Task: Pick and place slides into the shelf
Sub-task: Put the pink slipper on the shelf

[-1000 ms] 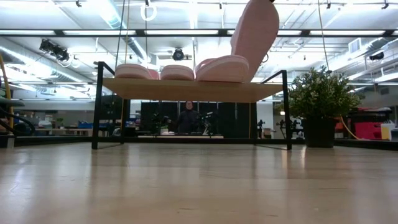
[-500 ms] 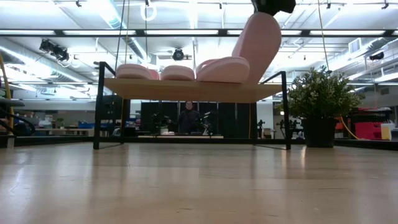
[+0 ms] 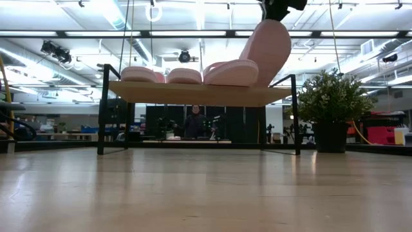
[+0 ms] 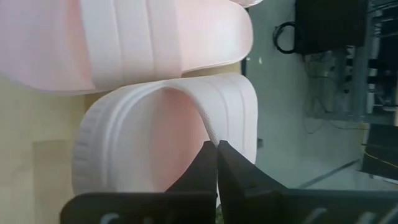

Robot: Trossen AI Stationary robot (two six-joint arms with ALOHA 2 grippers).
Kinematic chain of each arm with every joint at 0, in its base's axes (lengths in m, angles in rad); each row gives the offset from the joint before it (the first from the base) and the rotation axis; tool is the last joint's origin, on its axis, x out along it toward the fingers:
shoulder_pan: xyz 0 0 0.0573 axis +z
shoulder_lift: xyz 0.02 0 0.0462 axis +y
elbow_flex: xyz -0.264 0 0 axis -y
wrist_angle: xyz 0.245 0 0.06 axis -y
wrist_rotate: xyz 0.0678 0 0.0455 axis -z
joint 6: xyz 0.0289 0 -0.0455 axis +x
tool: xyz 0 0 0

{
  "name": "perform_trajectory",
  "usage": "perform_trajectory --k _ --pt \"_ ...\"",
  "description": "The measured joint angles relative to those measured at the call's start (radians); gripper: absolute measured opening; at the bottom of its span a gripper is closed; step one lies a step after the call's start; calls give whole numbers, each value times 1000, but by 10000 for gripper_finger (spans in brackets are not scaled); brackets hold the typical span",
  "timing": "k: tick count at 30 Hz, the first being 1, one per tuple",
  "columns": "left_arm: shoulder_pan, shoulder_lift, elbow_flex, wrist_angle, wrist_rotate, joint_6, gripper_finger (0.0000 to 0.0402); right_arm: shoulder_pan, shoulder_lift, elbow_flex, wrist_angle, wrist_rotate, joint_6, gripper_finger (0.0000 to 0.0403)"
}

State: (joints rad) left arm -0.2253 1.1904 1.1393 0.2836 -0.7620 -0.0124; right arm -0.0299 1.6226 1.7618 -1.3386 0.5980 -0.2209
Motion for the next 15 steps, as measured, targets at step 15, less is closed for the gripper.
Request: perform_trajectory --k 15 --pt "0 0 0 0 0 0 110 1 -1 -87 -26 -152 51 0"
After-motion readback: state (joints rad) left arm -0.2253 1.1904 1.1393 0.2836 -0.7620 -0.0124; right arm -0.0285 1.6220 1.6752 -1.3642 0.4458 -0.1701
